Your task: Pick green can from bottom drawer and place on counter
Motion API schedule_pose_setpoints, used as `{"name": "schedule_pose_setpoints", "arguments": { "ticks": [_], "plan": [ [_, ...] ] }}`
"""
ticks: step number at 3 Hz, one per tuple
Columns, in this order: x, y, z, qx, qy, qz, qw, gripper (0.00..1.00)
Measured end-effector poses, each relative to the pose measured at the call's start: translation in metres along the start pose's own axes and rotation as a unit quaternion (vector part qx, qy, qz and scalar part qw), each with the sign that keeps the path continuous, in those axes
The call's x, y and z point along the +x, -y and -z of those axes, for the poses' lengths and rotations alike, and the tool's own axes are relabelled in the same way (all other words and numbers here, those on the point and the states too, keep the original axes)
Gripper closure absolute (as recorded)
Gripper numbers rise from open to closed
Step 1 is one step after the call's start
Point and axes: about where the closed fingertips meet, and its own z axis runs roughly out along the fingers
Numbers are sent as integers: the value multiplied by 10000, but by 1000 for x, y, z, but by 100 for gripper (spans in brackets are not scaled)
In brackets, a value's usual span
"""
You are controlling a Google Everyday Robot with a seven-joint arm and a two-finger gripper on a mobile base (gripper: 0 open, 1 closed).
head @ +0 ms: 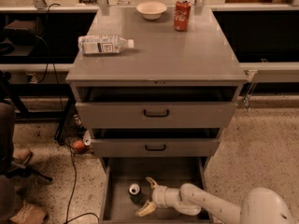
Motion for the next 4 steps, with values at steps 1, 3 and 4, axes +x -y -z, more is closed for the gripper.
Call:
{"name": "schedule_pose_setpoints", "arguments": {
  "ticks": [1,3,4],
  "plan": [
    [0,3,-18,-66,178,-78,9998,0],
    [-7,7,-57,-208,584,-103,9980,2],
    [-4,7,-69,-271,691,-136,9971,31]
  ]
}}
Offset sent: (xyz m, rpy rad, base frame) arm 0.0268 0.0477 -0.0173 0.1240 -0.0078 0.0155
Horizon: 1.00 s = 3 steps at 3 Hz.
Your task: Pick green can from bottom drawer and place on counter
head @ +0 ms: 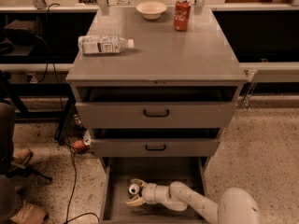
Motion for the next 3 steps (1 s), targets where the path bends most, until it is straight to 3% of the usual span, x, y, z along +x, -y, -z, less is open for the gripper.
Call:
{"name": "schedule_pose_setpoints", "arguments": {
  "ticks": [2,3],
  "plan": [
    [4,-2,12,-161,-68,16,9998,78],
    [-8,-3,55,-344,-181,23,9992,100]
  ]
}}
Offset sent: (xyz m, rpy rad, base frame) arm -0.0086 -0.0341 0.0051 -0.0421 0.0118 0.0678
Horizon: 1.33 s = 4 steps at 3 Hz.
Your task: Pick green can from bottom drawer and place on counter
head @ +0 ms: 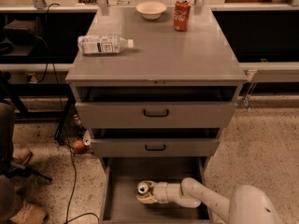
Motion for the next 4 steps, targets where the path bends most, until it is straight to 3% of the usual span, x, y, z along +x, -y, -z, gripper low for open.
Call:
{"name": "schedule_pose_setpoints", "arguments": {
  "ticks": [2,3,4],
  "plan": [
    [-46,8,100,37,-37,114,9999,100],
    [-52,6,104,53,42,130,9999,100],
    [-109,-6,154,370,281,473,9978,100]
  ]
}}
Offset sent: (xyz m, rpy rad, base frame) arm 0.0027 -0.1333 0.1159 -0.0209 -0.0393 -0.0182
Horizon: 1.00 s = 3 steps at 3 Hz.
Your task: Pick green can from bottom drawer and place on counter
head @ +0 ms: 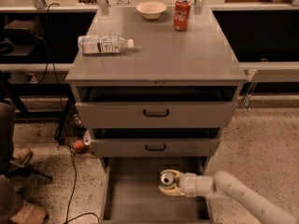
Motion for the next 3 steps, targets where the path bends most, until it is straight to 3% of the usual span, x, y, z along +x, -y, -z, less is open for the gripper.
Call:
{"name": "schedule_pose_setpoints", "arguments": {
  "ticks": [1,2,3],
  "plan": [
    [-62,-16,63,296,81,211,9993,100],
    [-125,-16,134,746,84,432,9962,100],
    [-125,-16,134,746,84,432,9962,100]
  ]
}}
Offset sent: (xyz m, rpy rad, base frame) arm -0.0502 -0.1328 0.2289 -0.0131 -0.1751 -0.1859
